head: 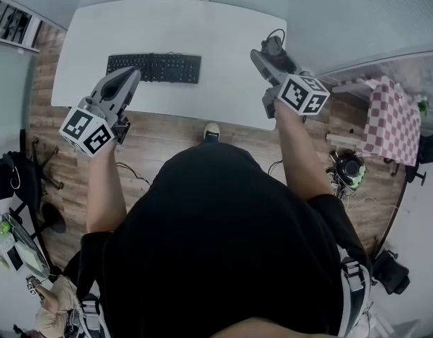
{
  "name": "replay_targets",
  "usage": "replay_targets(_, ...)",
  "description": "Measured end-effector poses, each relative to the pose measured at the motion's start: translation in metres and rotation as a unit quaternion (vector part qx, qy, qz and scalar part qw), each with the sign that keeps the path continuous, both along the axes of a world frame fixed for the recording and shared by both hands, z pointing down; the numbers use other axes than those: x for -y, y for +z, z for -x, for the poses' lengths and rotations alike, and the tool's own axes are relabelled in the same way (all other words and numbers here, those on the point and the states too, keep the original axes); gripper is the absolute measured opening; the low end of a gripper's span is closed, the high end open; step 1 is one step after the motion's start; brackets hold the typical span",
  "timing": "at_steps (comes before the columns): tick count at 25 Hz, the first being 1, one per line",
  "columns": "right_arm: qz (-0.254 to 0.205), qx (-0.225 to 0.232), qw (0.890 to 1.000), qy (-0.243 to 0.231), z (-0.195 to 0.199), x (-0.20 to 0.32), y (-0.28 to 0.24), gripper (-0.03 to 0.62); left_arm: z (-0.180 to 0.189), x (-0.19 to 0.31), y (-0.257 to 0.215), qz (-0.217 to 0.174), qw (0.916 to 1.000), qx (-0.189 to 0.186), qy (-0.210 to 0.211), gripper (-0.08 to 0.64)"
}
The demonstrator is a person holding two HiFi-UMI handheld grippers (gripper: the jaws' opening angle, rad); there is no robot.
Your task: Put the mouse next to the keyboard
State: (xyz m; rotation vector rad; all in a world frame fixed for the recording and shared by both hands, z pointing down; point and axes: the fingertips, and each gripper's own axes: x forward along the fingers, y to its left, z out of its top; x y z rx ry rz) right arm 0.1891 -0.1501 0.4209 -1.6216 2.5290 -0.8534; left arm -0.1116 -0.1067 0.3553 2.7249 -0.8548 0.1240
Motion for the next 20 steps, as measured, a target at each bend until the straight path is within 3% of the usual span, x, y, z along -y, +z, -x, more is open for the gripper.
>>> replay_targets(20, 0.006, -0.003, 1.0, -0.029, -0.02, 0.042, 0.01, 0.416, -0.037, 0.039, -0.004, -0.004, 0.9999, 0.005, -0.009, 0.02)
